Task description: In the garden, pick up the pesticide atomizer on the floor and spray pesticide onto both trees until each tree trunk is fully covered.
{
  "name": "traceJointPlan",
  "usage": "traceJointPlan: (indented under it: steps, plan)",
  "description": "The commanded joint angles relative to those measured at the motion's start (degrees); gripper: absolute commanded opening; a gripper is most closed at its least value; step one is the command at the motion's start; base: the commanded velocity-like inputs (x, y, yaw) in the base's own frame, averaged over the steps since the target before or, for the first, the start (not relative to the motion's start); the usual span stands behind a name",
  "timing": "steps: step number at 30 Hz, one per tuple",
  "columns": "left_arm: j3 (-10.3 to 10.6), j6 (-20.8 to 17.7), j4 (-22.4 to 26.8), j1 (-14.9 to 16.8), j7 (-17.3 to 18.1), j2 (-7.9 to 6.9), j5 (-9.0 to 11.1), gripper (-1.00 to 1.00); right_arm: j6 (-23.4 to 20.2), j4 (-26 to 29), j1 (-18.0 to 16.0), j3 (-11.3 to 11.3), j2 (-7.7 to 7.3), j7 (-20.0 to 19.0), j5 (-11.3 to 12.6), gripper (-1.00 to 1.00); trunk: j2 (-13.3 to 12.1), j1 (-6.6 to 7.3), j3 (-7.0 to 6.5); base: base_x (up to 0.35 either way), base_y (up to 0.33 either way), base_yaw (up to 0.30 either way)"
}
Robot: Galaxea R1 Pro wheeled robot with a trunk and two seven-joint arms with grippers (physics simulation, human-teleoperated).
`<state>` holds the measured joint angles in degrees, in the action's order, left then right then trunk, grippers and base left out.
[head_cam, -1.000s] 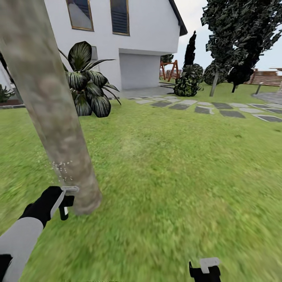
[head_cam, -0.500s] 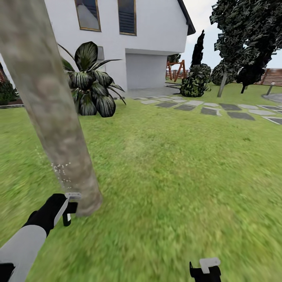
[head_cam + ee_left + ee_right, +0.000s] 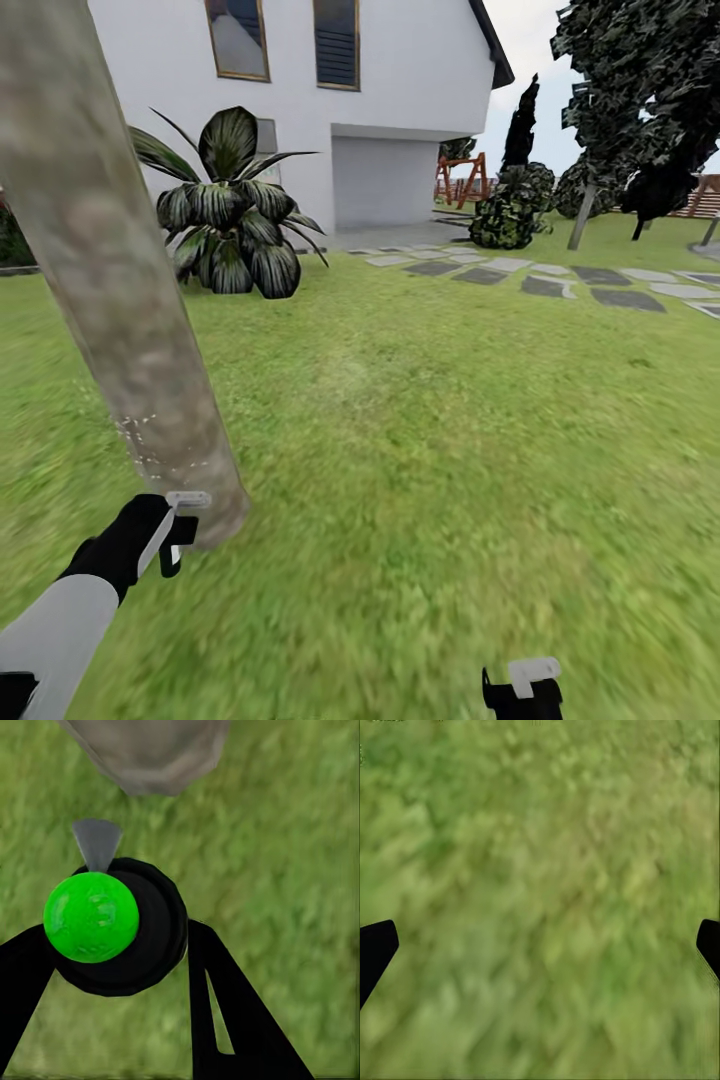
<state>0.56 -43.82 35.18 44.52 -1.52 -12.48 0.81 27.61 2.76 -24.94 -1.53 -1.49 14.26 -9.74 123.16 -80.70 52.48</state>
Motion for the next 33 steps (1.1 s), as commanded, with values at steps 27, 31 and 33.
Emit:
traceJointPlan:
  steps: [27,31,33]
  plan:
    - [-0.38,-0.21,0.07,0.04,-0.24,-0.09,0.15,-1.0,-0.01,-0.03,-0.02,-0.2,0.15,0.44,-0.55,1.0,0.02,0.01,0.05,0.185,-0.201,0.142]
    - [-0.47,-0.14,-0.37,0.04,-0.21,-0.09,0.61,-1.0,-0.02,-0.03,-0.02,-0.16,0.21,0.42,-0.55,1.0,0.02,0.01,0.05,0.263,-0.157,0.276]
    - [-0.64,-0.22,0.0,0.04,0.19,-0.2,0.73,-1.0,-0.08,-0.03,-0.02,-0.15,0.24,0.38,-0.55,1.0,0.02,0.01,0.05,0.159,-0.04,0.277]
